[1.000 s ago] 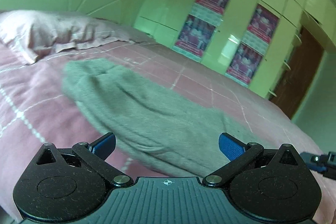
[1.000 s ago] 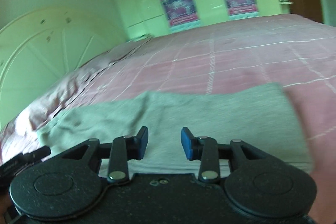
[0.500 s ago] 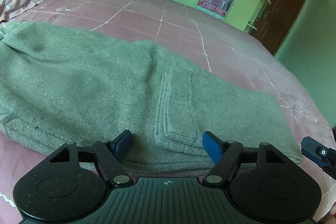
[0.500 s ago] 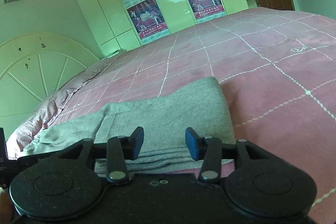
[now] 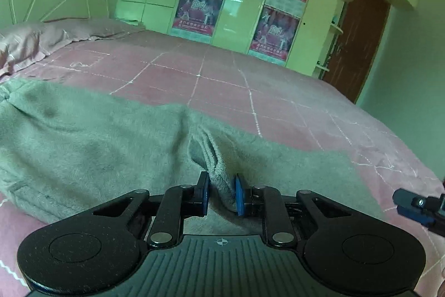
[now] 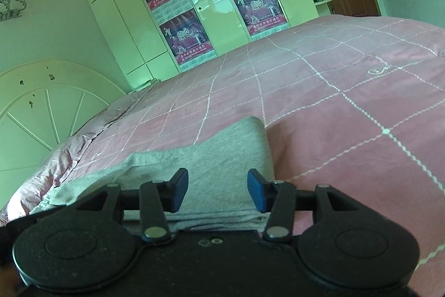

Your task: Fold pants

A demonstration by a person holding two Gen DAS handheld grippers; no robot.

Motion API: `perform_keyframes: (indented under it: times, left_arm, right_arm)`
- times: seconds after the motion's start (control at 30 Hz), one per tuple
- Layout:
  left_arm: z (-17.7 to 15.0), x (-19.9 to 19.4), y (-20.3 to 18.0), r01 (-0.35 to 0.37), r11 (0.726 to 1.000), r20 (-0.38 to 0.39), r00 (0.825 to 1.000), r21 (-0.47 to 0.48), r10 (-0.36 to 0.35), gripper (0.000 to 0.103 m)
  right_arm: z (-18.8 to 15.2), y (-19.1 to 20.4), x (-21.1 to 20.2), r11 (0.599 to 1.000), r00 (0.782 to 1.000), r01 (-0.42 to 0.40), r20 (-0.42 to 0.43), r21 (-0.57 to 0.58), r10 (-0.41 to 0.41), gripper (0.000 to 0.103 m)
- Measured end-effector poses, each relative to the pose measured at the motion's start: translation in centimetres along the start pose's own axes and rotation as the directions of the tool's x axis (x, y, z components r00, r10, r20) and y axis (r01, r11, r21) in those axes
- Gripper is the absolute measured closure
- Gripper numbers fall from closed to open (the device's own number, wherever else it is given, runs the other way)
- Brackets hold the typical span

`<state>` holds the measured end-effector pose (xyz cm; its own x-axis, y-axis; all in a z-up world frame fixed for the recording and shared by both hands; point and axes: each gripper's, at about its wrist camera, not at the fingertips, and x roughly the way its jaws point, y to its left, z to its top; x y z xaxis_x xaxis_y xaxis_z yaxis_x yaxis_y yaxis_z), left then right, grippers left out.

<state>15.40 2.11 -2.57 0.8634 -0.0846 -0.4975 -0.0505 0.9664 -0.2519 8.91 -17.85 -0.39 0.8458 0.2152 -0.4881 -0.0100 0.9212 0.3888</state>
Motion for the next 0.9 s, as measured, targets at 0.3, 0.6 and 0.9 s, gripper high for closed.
perform_keyframes:
  times: [0.3,0.6,0.9]
  left_arm:
    - [-0.5,1.9,2.3,0.007,0.999,-0.095,0.995,-0.05,-0.012,0.063]
    - [3.3,3.7,1.8,-0.048,0.998,0.007,0.999,0.029,0.048,0.029]
    - [5.5,10.8,-0.4,-0.046,0.985,-0.147,0.987,0.168,0.072,0.034]
  right_arm:
    - [1.8,0.0,2.5,0.997,0.998,0.062,-0.025,-0.048,-0.063,0.065]
    - [6.1,1.9,8.8,0.97,0.991,0.123,-0.021,-0.211,-0.13,0.098]
    - [6.3,1.4,13.6,0.961,0.981,0.158,-0.077,-0.229,-0.179,0.099]
